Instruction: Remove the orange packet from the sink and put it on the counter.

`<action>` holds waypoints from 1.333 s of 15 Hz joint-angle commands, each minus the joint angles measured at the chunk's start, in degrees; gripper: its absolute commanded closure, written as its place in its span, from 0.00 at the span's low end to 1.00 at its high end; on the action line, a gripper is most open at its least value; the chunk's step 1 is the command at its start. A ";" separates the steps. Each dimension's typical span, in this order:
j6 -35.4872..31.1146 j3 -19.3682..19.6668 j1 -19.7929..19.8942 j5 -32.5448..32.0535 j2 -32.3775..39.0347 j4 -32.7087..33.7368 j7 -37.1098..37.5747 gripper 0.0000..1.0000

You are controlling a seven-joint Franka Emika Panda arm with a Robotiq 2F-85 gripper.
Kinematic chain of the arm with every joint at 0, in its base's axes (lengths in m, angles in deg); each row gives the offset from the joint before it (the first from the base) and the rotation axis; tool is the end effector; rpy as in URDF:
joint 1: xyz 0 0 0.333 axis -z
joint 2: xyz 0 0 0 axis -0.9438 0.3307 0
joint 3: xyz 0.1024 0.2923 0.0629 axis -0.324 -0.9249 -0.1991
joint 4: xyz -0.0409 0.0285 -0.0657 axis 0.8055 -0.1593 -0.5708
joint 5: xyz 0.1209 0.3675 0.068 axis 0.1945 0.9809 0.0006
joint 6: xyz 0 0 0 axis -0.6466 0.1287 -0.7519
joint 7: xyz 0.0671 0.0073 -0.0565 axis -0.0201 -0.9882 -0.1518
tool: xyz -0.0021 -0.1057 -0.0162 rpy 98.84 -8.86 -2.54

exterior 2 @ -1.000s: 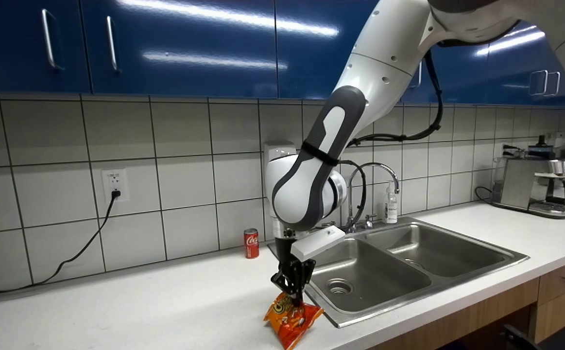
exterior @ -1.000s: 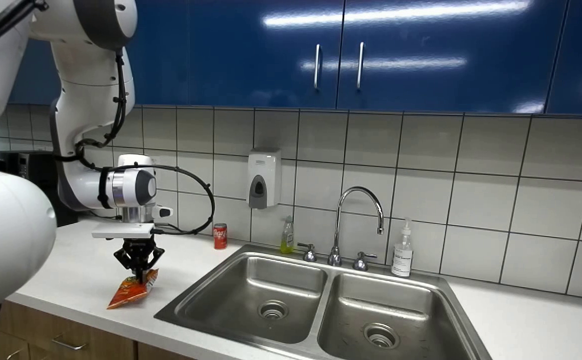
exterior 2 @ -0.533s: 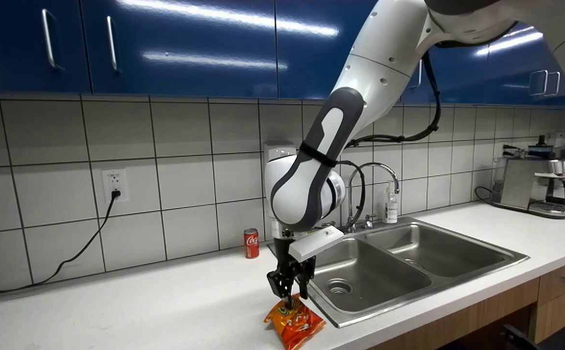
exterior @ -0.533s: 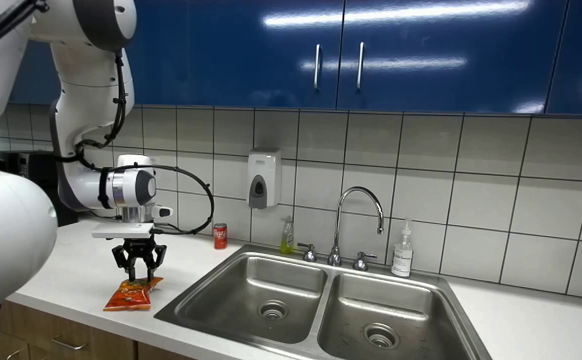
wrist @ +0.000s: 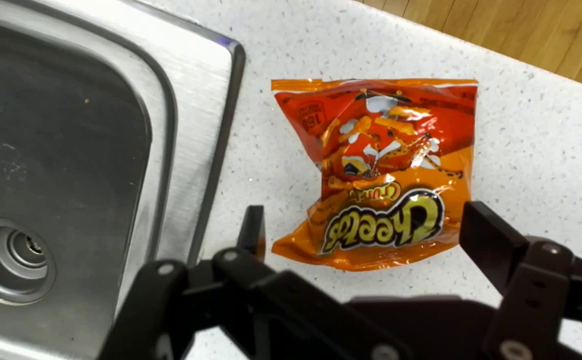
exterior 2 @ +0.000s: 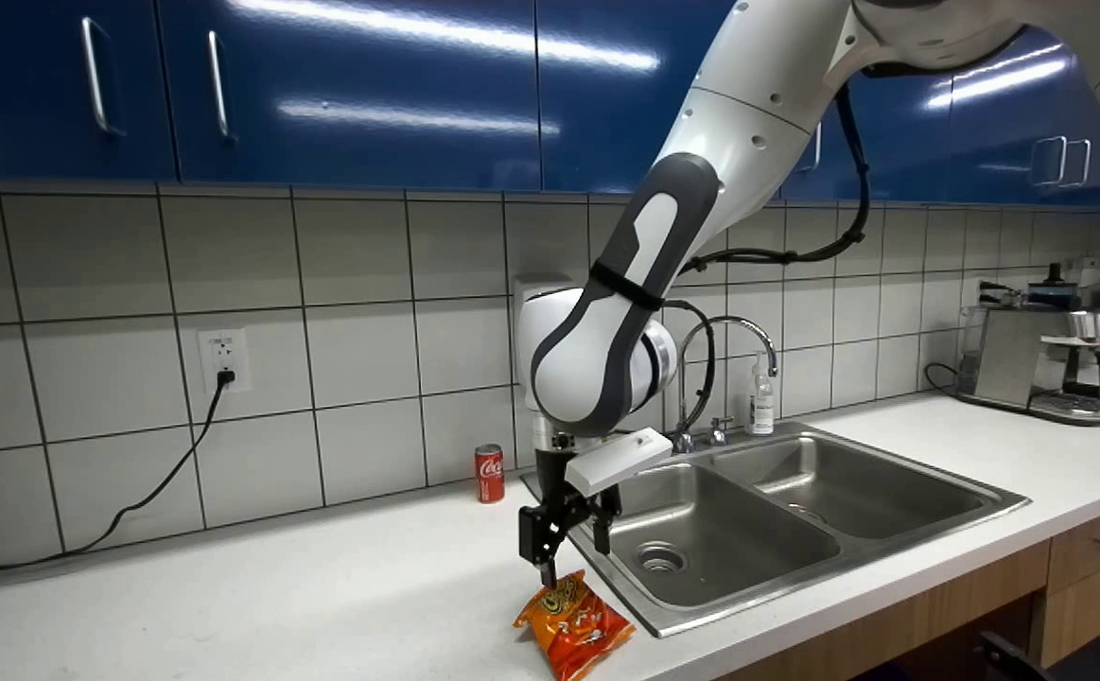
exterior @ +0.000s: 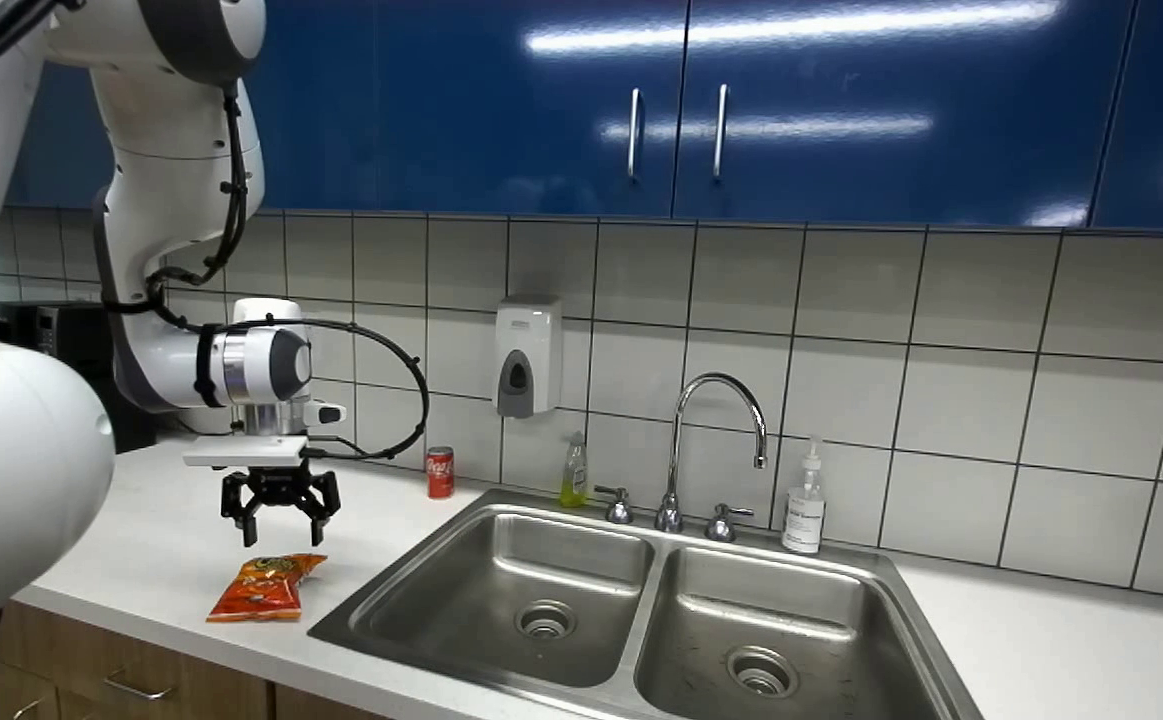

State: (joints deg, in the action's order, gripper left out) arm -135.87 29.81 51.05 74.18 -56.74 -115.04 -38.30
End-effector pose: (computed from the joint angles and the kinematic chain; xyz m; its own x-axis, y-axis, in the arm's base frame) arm 0.4839 0.2356 0.1925 0.9269 0.3749 -0.0190 0.3754 -0.9257 0.0473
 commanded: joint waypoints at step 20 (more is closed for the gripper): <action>8.81 -0.37 9.52 8.56 -30.50 -22.81 -17.33 0.00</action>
State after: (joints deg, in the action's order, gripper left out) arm -127.16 30.19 59.85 82.55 -87.23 -137.90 -55.50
